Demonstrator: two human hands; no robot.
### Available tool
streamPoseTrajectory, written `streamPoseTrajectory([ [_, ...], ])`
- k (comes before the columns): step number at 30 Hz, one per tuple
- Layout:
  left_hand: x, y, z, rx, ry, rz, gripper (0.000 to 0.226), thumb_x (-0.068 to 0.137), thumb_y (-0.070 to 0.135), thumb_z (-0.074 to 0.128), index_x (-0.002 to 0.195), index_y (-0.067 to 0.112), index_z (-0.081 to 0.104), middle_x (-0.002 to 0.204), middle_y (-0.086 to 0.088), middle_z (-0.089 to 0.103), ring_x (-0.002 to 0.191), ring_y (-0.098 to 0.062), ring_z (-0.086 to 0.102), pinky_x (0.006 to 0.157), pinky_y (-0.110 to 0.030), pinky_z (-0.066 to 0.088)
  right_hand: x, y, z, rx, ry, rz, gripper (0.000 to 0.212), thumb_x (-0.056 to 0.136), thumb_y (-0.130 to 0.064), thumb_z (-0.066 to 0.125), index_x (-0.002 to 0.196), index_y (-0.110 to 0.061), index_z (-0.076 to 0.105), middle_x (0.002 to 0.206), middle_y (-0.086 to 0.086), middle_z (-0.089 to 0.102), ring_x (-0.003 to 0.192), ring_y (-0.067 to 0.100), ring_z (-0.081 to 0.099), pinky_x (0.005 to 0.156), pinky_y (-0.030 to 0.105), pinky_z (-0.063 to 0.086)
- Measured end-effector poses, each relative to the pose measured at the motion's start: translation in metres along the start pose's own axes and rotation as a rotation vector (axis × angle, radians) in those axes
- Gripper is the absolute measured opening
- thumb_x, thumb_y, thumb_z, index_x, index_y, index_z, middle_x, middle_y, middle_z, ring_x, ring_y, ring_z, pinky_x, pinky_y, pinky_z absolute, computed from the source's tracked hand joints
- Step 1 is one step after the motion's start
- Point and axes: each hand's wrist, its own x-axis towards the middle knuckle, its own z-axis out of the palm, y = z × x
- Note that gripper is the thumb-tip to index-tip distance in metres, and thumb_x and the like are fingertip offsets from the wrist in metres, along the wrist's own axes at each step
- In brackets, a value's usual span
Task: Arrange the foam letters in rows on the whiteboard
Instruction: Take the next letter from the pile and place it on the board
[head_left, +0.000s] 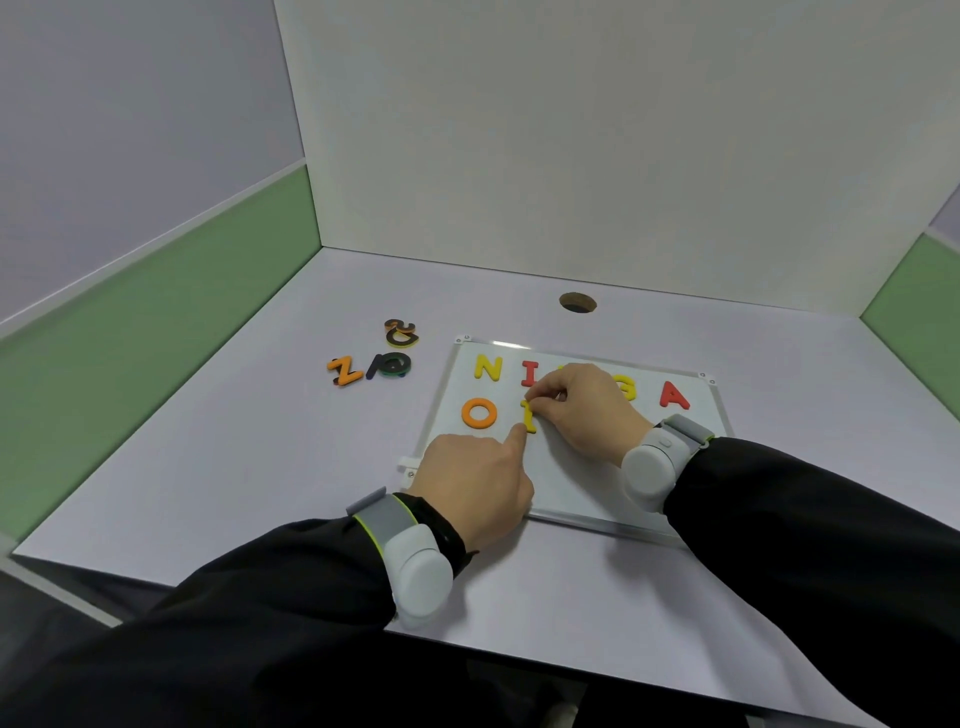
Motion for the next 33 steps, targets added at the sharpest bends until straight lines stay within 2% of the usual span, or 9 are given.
streamPoseTrajectory([
  [19,-0.0006,-0.0005,0.0007,-0.038,0.003,-0.036,0.053,0.1,0.033,0.028,0.15,0.017,0.028,0.073,0.0,0.053,0.061,-0.023,0.051,0.057,-0.03,0.038,0.0017,-0.0015,0.0013,-0.008,-0.006,0.002,0.019,0.094,-0.02,0.063,0.105,-0.014,0.077,0.108,0.0,0.072,0.091,0.009,0.056,0.084,0.021,0.042],
  [33,0.0006,-0.0016,0.0014,-0.038,0.009,-0.023,0.051,0.101,0.035,0.028,0.148,0.016,0.03,0.074,0.0,0.053,0.061,-0.023,0.05,0.057,-0.031,0.038,0.0023,-0.0008,0.0015,0.012,-0.018,0.007,0.018,0.093,-0.021,0.064,0.105,-0.015,0.077,0.11,0.0,0.072,0.092,0.009,0.057,0.085,0.021,0.041],
])
